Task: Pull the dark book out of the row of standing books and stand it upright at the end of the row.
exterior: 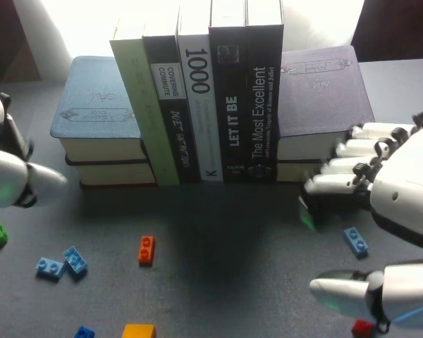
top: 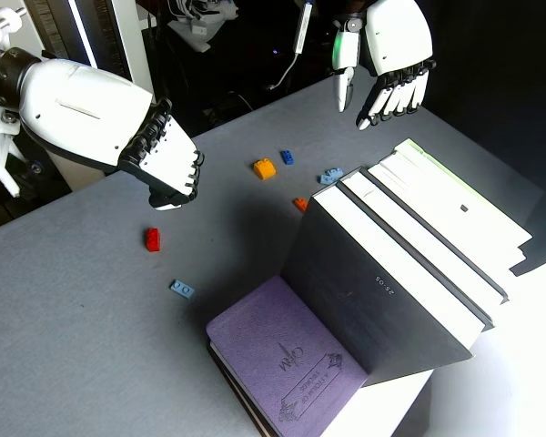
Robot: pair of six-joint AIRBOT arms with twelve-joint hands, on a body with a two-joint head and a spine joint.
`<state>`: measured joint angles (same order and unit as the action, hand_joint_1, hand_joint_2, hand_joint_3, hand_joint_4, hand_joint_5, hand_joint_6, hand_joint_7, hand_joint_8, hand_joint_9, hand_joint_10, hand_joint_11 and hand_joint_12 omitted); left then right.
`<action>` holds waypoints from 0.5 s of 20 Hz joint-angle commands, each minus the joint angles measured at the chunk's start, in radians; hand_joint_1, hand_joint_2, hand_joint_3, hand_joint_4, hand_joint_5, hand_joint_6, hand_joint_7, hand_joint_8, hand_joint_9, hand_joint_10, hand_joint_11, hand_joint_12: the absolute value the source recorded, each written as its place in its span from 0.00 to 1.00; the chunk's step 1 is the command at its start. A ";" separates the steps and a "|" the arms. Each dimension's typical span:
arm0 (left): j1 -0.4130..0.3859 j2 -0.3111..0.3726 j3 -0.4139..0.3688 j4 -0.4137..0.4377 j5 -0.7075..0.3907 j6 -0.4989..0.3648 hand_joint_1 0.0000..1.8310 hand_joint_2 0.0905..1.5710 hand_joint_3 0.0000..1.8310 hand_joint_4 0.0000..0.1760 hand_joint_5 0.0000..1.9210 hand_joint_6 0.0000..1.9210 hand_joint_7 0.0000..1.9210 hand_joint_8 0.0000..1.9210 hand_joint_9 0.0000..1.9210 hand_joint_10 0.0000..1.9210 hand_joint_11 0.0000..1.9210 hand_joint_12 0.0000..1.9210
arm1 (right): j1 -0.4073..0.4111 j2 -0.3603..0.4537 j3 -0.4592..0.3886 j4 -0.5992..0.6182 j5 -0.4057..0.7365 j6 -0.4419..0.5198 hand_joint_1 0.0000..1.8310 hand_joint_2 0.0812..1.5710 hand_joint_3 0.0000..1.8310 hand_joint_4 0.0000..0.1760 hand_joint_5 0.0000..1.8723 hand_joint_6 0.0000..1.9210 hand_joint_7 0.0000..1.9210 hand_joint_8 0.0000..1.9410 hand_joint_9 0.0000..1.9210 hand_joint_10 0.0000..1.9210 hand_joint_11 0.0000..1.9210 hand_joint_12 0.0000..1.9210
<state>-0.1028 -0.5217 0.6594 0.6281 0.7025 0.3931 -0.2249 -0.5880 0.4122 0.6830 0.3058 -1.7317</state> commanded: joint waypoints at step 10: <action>-0.008 0.005 0.001 0.048 -0.056 0.003 0.00 0.78 0.00 0.00 0.06 0.00 0.05 0.00 0.05 0.00 0.00 0.20 | 0.015 0.004 -0.038 -0.010 0.212 -0.061 0.05 0.74 0.01 0.00 0.10 0.04 0.08 0.00 0.03 0.01 0.00 0.00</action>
<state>-0.1020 -0.5217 0.6598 0.6319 0.7021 0.3935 -0.2249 -0.5945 0.3767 0.6952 0.4053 -1.7912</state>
